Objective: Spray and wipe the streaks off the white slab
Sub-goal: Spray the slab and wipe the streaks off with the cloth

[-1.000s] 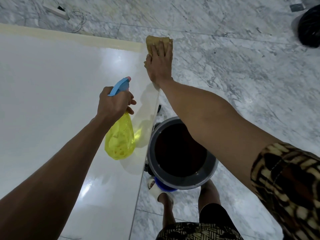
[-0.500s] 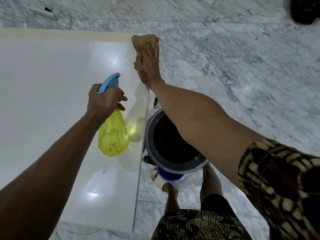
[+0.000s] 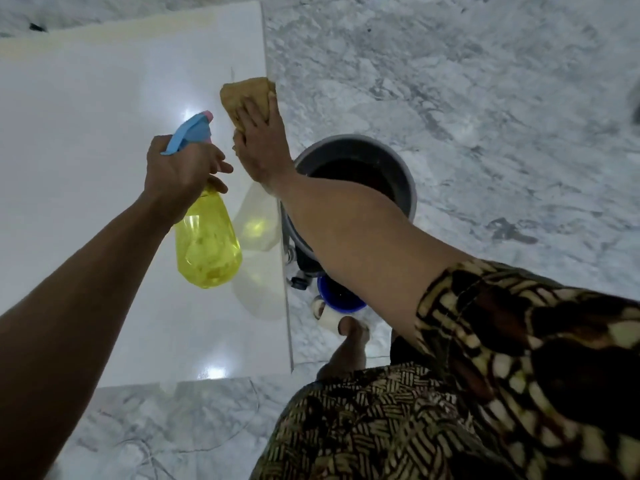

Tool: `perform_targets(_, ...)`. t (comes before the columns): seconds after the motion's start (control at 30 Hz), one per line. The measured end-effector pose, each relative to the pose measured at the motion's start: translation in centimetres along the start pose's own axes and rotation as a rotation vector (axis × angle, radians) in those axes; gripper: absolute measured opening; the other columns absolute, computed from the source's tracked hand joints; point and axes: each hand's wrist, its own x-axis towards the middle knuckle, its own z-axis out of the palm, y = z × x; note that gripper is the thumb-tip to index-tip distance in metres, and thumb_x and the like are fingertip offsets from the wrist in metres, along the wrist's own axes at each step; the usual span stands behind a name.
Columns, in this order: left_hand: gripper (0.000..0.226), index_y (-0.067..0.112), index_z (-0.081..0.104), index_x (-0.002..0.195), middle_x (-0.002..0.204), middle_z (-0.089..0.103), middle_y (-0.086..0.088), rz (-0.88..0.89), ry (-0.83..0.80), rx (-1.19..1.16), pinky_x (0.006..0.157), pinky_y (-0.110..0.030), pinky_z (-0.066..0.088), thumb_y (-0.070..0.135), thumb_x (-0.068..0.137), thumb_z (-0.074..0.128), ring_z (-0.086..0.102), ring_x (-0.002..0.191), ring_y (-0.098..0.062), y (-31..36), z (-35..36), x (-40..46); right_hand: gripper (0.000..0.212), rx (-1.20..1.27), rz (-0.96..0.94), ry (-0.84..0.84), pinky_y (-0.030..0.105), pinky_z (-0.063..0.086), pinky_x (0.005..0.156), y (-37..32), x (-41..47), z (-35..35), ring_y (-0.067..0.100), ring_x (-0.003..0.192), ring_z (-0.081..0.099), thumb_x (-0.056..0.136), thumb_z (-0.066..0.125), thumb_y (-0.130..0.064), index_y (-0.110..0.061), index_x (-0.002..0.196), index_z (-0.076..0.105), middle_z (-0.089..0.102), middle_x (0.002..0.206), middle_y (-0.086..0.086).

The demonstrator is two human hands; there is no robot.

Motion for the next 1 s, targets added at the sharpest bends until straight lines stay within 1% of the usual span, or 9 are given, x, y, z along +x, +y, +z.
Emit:
perform_targets(0.13,0.040,0.009,0.064,0.131,0.081,0.062,-0.009,0.011,-0.004,0.083,0.052,-0.025,0.060,-0.004,0.096,0.049,0.072,0.075,-0.020,-1.1,-0.4,-2.1,0.055,-0.052,-0.012,-0.072,0.045,-0.008,0.123,-0.4,-1.6,0.2,0.029,0.154,0.008,0.104,0.018,-0.030,-0.016,0.157,0.021,0.023,0.164,0.001)
perform_targets(0.2,0.041,0.013,0.063,0.130,0.082,0.061,-0.010,0.022,-0.011,0.112,0.051,-0.025,0.060,-0.005,0.096,0.049,0.072,0.077,-0.022,-1.4,0.0,-2.9,0.056,-0.037,-0.025,-0.066,0.046,-0.011,0.122,-0.2,-2.9,0.5,0.029,0.154,0.008,0.104,0.018,-0.030,-0.016,0.157,0.021,0.023,0.164,0.001)
perform_targets(0.33,0.045,-0.001,0.051,0.143,0.086,0.063,-0.012,-0.049,0.037,0.120,0.049,-0.026,0.059,0.002,0.098,0.055,0.073,0.079,-0.026,-1.0,1.1,-4.2,0.055,0.059,-0.039,-0.047,0.044,-0.011,0.121,-0.2,-5.6,0.8,0.034,0.153,0.005,0.104,0.024,-0.029,-0.013,0.156,0.023,0.024,0.164,0.003)
perform_targets(0.5,0.054,0.003,0.050,0.144,0.086,0.064,-0.011,-0.099,0.107,0.076,0.053,-0.030,0.061,0.002,0.091,0.054,0.073,0.084,-0.031,-0.3,3.1,-7.4,0.055,0.194,-0.013,-0.026,0.048,0.004,0.123,-1.4,-9.3,2.5,0.041,0.152,0.007,0.101,0.032,-0.033,-0.012,0.152,0.037,0.034,0.160,0.005)
perform_targets(0.63,0.055,0.007,0.056,0.137,0.086,0.062,-0.015,-0.100,0.138,0.094,0.052,-0.031,0.060,0.004,0.082,0.052,0.071,0.082,-0.035,-0.9,4.7,-10.5,0.060,0.136,-0.127,-0.107,0.057,-0.005,0.122,-2.1,-11.1,5.3,0.042,0.151,0.009,0.103,0.027,-0.046,-0.017,0.155,0.032,0.029,0.162,0.008)
perform_targets(0.7,0.066,0.006,0.054,0.139,0.101,0.065,-0.025,-0.155,0.172,0.116,0.061,-0.040,0.065,0.013,0.073,0.054,0.074,0.093,-0.043,-1.6,5.0,-11.8,0.065,0.160,-0.152,-0.147,0.059,-0.009,0.120,-2.6,-11.8,6.6,0.042,0.151,0.010,0.101,0.031,-0.054,-0.017,0.155,0.031,0.027,0.162,0.009)
perform_targets(0.77,0.063,0.008,0.059,0.134,0.116,0.065,-0.031,-0.170,0.209,0.153,0.078,-0.058,0.065,0.018,0.071,0.057,0.072,0.105,-0.047,-2.5,4.9,-13.0,0.067,0.178,-0.161,-0.142,0.062,-0.003,0.120,-3.1,-13.2,6.9,0.042,0.151,0.011,0.100,0.031,-0.056,-0.017,0.155,0.031,0.026,0.162,0.010)
perform_targets(0.8,0.060,0.008,0.061,0.129,0.115,0.065,-0.031,-0.171,0.222,0.167,0.083,-0.064,0.062,0.019,0.071,0.058,0.071,0.105,-0.047,-3.1,4.8,-13.6,0.068,0.167,-0.174,-0.122,0.062,0.000,0.119,-3.3,-14.2,6.8,0.042,0.151,0.009,0.100,0.029,-0.057,-0.018,0.155,0.029,0.023,0.163,0.010)
perform_targets(1.0,0.069,0.020,0.061,0.134,0.119,0.067,-0.027,-0.230,0.268,0.177,0.086,-0.063,0.063,0.025,0.065,0.062,0.073,0.105,-0.043,-7.9,4.1,-16.3,0.071,0.248,-0.147,-0.141,0.060,0.004,0.118,-4.7,-20.1,5.8,0.039,0.153,0.005,0.099,0.031,-0.056,-0.016,0.157,0.023,0.019,0.165,0.010)
